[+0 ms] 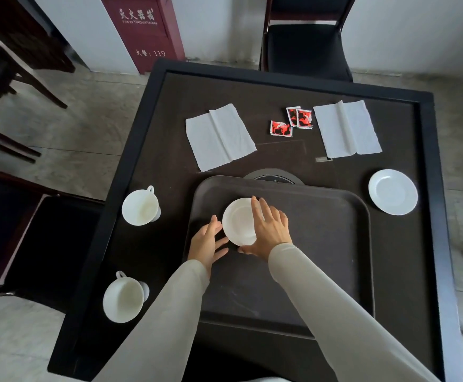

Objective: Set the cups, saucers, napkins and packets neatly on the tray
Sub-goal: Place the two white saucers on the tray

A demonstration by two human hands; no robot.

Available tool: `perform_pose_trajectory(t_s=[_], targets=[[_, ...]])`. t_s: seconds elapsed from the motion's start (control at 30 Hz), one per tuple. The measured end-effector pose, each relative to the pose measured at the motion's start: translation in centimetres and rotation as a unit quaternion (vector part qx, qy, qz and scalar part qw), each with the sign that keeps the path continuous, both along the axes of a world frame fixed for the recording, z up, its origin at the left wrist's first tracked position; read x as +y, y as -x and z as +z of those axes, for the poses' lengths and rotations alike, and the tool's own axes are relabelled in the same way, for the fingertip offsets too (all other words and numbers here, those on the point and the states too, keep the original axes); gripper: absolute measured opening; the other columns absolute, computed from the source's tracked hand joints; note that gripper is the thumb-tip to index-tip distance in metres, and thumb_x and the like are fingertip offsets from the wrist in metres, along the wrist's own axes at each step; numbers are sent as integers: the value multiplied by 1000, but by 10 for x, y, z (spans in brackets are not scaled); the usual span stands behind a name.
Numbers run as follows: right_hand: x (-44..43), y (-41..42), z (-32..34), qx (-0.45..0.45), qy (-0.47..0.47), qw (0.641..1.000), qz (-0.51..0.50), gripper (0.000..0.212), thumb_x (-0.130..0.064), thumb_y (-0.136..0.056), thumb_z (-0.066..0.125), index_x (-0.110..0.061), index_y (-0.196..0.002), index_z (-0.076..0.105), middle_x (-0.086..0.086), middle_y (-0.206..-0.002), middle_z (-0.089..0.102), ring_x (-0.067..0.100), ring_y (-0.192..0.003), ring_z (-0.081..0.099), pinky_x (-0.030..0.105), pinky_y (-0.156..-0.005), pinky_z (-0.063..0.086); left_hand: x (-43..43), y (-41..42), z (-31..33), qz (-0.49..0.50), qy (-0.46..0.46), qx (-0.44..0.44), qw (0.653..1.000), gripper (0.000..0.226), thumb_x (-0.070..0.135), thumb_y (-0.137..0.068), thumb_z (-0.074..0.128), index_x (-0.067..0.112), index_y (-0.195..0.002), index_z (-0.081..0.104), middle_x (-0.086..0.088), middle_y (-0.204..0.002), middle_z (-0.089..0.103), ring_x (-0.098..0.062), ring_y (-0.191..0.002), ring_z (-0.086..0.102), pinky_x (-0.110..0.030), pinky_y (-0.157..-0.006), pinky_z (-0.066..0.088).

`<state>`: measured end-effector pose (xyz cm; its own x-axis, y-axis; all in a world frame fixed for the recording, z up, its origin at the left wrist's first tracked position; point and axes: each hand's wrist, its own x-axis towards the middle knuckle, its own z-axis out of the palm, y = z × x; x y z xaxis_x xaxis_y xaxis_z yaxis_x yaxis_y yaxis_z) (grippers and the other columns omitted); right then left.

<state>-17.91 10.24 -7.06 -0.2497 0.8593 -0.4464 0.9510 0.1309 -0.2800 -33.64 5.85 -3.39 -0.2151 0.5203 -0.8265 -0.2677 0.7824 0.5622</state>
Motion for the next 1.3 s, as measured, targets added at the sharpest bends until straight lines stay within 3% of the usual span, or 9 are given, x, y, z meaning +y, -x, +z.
perform_pose_trajectory(t_s=[0.13,0.2,0.27,0.4,0.63,0.8,1.07,1.3], targets=[[-1,-3,1,27,7,1000,1,141,-60,-60,88,-21,-159,-6,9,-168,6,33,-153,15,51,-122,15,2,-4,0,-10,-8,70,997,41,54,-101,49,22,-123,64,2,-132,67,-20,-112,67,-42,-95,58],[-2,-8,3,39,0,999,1,140,-62,-61,86,-22,-159,-6,9,-169,5,33,-154,11,51,-123,14,5,-7,0,-26,-16,161,986,32,54,-100,50,27,-103,66,-1,-121,70,-23,-110,66,-44,-99,54],[-2,-20,6,55,-11,998,-4,135,-63,-64,84,-22,-160,-3,8,-169,6,30,-155,11,50,-124,12,9,-13,4,-49,-39,259,964,30,54,-98,52,29,-93,68,2,-107,71,-26,-109,64,-36,-96,47],[1,-62,13,82,-33,995,-40,122,-61,-72,79,-21,-161,5,5,-169,12,27,-155,15,45,-125,7,23,-43,10,-122,-106,335,928,35,42,-100,57,18,-121,70,-4,-125,72,-28,-120,62,-32,-96,43],[14,-168,28,46,-93,989,-108,98,-56,-88,66,-18,-160,13,7,-168,18,26,-154,19,44,-125,11,69,-139,22,-275,-182,305,894,42,41,-102,55,22,-139,59,-1,-142,63,-26,-134,55,-38,-109,43],[32,-242,34,-17,-96,983,-157,95,-57,-93,58,-20,-161,3,11,-169,12,29,-154,15,47,-124,10,107,-215,28,-380,-223,286,851,43,38,-102,55,22,-141,56,-5,-143,62,-29,-136,50,-37,-108,41],[56,-313,19,-25,-73,979,-189,112,-55,-83,73,-20,-160,0,13,-168,11,31,-155,12,46,-122,20,148,-304,11,-499,-185,283,798,51,39,-103,54,28,-151,43,-2,-154,51,-29,-142,45,-47,-110,44],[73,-336,-2,9,-21,980,-196,132,-47,-69,88,-18,-159,-5,19,-167,1,34,-154,7,41,-123,26,167,-339,-13,-527,-170,282,783,49,38,-101,54,27,-148,46,-3,-142,59,-28,-133,52,-43,-104,47]])
